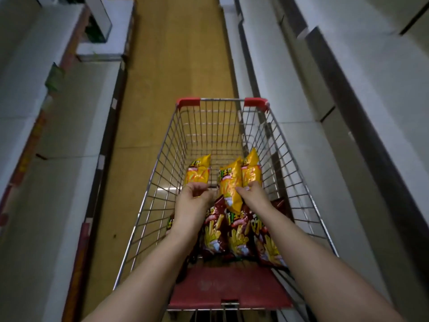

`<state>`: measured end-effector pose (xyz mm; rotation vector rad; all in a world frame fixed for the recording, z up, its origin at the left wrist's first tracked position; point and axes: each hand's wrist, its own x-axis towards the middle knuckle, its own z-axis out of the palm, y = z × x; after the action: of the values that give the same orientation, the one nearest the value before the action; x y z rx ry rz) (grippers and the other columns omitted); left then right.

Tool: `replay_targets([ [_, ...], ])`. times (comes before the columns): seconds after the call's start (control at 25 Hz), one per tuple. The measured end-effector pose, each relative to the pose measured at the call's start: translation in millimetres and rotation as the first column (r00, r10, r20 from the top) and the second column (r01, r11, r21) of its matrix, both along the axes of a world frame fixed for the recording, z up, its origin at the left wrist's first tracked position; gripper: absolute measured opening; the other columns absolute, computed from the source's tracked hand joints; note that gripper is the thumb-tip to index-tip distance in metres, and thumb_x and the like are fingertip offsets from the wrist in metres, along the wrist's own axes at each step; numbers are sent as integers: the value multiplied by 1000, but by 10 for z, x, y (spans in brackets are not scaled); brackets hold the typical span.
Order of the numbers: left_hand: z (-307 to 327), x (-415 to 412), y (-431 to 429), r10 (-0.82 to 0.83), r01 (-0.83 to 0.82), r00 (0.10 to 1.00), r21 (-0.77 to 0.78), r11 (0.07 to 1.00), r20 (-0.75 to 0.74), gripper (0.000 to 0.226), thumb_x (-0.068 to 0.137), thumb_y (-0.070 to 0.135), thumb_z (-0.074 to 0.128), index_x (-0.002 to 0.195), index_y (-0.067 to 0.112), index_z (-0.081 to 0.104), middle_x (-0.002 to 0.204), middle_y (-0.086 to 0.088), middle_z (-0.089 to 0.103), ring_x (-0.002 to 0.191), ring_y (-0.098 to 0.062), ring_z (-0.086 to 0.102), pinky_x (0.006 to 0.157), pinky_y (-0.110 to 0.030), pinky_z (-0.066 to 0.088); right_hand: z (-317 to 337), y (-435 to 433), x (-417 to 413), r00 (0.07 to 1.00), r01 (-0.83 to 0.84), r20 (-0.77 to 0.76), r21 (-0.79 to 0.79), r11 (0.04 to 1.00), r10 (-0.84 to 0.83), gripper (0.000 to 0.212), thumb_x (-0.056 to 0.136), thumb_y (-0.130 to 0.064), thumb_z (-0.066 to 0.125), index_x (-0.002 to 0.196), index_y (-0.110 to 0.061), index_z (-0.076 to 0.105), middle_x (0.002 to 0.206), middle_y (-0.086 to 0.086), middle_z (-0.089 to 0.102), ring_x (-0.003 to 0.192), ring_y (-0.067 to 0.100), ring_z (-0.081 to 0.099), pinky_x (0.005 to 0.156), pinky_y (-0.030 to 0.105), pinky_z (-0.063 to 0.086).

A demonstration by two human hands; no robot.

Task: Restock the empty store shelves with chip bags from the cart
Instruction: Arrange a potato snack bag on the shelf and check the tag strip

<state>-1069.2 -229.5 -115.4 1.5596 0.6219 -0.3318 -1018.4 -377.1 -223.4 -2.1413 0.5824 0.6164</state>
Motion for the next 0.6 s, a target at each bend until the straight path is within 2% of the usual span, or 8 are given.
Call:
replay_targets([
  [0.12,-363,110,-48,2,0,998,33,999,-57,12,90,5,57,86,16,53,87,-5,55,74,-13,54,47,-9,44,-601,73,225,994,49,-101,-6,999,-49,67,92,-36,54,141,1,27,138,19,43,123,35,46,90,35,41],
  [0.24,-584,215,-44,10,-7,998,50,999,-63,16,89,4,56,84,19,53,84,-3,56,80,-17,55,67,-21,45,-998,159,420,981,61,-184,-41,997,-68,77,92,-36,54,146,2,14,144,20,36,127,36,41,96,36,39],
  [0.36,-726,272,-9,14,-10,997,55,998,-75,15,89,6,57,86,20,54,88,-6,58,84,-19,56,73,-27,45,-1281,224,567,976,-21,-218,-137,990,-10,72,90,-34,57,142,3,24,139,19,43,124,35,45,95,36,40],
  [0.48,-854,282,24,5,2,996,80,997,-92,18,87,8,59,85,24,54,91,-7,61,90,-23,59,87,-40,48,-1404,221,608,968,-125,-242,-232,965,67,52,91,-32,57,130,1,44,130,17,52,118,34,51,92,36,43],
  [0.6,-899,306,24,5,2,995,73,997,-103,18,87,8,59,85,26,54,92,-6,60,92,-23,59,90,-41,47,-1267,190,609,985,-149,-137,-332,931,109,37,93,-28,54,114,1,58,117,18,60,108,35,56,80,35,46],
])
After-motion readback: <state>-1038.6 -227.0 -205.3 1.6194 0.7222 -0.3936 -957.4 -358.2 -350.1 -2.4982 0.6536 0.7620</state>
